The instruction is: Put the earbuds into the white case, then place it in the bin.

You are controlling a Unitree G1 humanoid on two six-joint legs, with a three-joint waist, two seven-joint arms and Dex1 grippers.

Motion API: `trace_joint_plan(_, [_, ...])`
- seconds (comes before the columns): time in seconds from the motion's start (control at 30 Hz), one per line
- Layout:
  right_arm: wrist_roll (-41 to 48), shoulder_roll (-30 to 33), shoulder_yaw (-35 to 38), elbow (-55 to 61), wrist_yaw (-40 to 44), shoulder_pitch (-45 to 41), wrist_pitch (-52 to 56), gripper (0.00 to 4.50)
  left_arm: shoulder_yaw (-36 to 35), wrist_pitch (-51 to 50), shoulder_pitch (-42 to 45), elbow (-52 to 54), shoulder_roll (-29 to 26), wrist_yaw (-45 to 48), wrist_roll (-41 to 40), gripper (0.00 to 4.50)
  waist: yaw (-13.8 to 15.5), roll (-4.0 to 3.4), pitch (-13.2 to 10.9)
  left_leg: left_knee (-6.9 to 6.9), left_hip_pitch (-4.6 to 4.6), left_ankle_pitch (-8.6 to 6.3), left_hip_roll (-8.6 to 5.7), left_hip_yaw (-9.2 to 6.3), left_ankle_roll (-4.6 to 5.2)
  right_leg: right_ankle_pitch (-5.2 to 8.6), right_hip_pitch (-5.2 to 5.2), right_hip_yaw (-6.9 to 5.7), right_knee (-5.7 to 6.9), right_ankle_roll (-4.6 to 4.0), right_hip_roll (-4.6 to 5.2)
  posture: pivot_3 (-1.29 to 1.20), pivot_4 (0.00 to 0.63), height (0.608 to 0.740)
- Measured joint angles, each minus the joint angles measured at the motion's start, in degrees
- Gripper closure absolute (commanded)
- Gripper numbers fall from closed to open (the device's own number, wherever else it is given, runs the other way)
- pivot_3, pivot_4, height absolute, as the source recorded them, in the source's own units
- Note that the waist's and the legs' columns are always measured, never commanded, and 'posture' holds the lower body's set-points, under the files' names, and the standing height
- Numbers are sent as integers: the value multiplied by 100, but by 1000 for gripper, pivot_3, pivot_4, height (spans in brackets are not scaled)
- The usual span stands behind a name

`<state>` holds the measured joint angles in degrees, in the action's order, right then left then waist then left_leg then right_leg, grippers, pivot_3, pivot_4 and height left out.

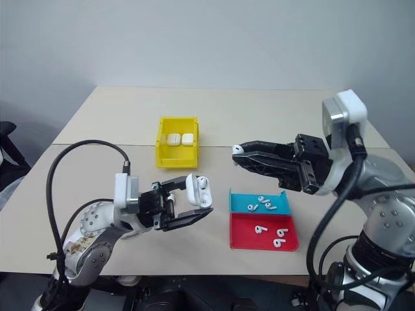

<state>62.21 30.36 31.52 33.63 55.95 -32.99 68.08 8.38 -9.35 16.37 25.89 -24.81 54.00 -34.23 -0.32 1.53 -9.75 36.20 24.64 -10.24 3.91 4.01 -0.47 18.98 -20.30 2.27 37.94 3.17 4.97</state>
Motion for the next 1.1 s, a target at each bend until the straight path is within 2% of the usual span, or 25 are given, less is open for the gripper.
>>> trace_joint_plan(0.13, [617, -13, -88, 191, -527, 390, -239, 3370, 11, -150, 114, -38, 9, 85, -47, 1725, -46, 0, 0, 1, 1, 0, 0, 2, 0, 0, -2, 5, 1, 0, 0, 0, 150, 740])
trace_joint_plan(0.37, [670, 93, -810, 411, -858, 791, -919, 3370, 30, -222, 204, -49, 81, 102, -55, 1725, -44, 0, 0, 1, 1, 0, 0, -1, 0, 0, -1, 4, -2, 1, -2, 0, 150, 740])
trace_joint_plan(0.67, [645, 516, -1320, 403, -801, 1239, -1449, 3370, 41, -216, 123, -36, 110, 58, 33, 1725, -39, 0, 0, 0, 3, 0, 0, -3, 0, 0, -1, 2, -6, 1, -2, 0, 150, 740])
trace_joint_plan(1.1, [365, 699, -1799, 294, -757, 1335, -1991, 3370, 40, -207, 47, 54, 138, 15, 58, 1725, -34, 1, 0, 0, 4, 0, 0, -4, 0, 0, -1, 2, -9, 2, -2, 0, 150, 740])
